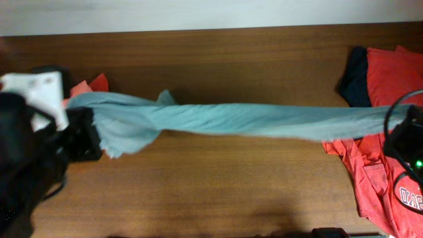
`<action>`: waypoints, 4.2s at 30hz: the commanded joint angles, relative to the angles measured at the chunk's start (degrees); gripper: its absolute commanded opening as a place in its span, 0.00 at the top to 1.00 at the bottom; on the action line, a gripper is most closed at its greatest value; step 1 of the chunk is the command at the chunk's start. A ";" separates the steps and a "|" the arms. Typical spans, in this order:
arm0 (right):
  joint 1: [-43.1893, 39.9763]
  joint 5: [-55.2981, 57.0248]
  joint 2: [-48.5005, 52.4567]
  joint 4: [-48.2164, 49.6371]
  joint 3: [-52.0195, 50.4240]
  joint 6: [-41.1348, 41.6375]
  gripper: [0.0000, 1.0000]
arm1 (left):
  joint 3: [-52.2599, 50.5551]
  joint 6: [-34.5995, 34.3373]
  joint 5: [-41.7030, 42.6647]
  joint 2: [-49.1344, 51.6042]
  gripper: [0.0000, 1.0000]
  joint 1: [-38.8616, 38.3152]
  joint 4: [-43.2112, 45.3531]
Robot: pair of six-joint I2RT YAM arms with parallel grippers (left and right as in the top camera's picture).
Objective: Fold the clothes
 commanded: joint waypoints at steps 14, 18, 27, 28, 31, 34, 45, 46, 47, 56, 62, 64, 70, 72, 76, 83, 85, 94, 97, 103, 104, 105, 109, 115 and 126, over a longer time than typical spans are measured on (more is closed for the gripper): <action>-0.39 -1.66 42.60 13.51 2.71 -2.47 0.96 | 0.24 7.67 -5.84 32.61 1.00 2.19 22.64; -0.37 -1.88 45.66 14.45 13.77 2.05 0.96 | 2.05 7.82 -5.75 34.80 1.00 5.92 38.75; -0.44 -1.40 45.72 4.22 37.81 -1.07 0.96 | 24.52 12.09 -2.69 33.97 1.00 8.85 29.86; -0.44 -1.40 46.03 2.21 37.38 -1.07 0.96 | 24.52 12.09 -2.69 33.97 1.00 8.74 26.88; -0.44 -1.40 47.63 -4.59 35.17 -1.05 0.96 | 23.26 12.09 -0.63 34.80 1.00 8.61 16.61; -0.44 -1.33 50.80 -9.81 27.67 -1.07 0.96 | 17.40 12.66 2.71 36.70 1.00 8.61 8.24; -0.57 -0.55 53.22 -2.69 -12.02 -0.74 0.96 | -27.56 19.45 10.64 40.89 1.00 8.57 6.69; -0.76 -0.57 53.22 -2.69 -13.81 -0.33 0.96 | -31.17 19.45 10.64 40.89 1.00 8.57 6.62; -0.94 -0.55 53.20 -2.89 -14.95 -0.33 0.96 | -33.16 19.43 10.64 40.89 1.00 8.57 6.51; -3.78 -1.22 51.28 -7.17 -18.95 2.47 0.96 | -38.93 18.69 10.62 39.78 1.00 8.57 3.93; -3.74 -5.03 44.87 -6.49 -24.09 2.34 0.96 | -41.53 17.51 10.71 32.94 1.00 8.57 5.35; -3.74 -6.38 43.25 -6.45 -26.60 2.25 0.96 | -44.81 16.41 10.69 29.90 1.00 8.57 6.97; -3.74 -8.57 37.99 -6.62 -33.44 3.76 0.96 | -53.05 13.18 11.50 23.78 1.00 8.57 7.30; -3.74 -8.76 35.28 -6.84 -35.17 4.26 0.96 | -55.12 12.59 11.45 22.49 0.99 8.57 6.45; -3.74 -8.50 31.61 -7.21 -35.85 5.05 0.96 | -56.70 12.17 11.13 21.53 1.00 8.61 6.19; -3.74 -7.67 31.34 2.38 -35.85 3.74 0.96 | -56.70 4.04 3.48 21.53 1.00 9.31 20.26; -3.78 -7.50 31.95 7.48 -35.85 3.48 0.96 | -56.70 2.58 2.82 21.53 1.00 10.10 25.31; -3.78 -7.48 35.36 21.88 -35.85 2.12 0.96 | -56.70 2.62 6.01 21.57 0.91 11.61 34.03; -3.80 -7.43 37.29 23.76 -35.85 1.97 0.96 | -56.70 2.62 6.51 21.73 0.91 11.61 35.23; -3.80 -6.99 42.18 27.96 -35.85 1.99 0.96 | -56.70 2.62 6.51 21.81 0.91 11.63 39.54; -3.80 -6.91 43.12 29.46 -35.85 1.99 0.96 | -56.70 2.62 6.51 21.81 0.91 11.63 40.70; -3.80 -6.78 43.43 30.25 -35.85 1.99 0.96 | -56.70 2.62 6.51 21.81 0.91 11.63 41.97; -3.85 -5.95 43.80 33.90 -35.85 1.99 0.95 | -56.70 2.62 6.32 21.86 0.88 11.63 46.10; -3.85 -5.95 43.82 37.46 -35.85 1.99 0.94 | -56.70 2.62 6.29 22.29 0.83 11.63 48.81; -5.05 -5.95 44.02 39.60 -35.85 1.99 0.91 | -56.70 2.62 6.25 26.56 0.72 11.63 52.89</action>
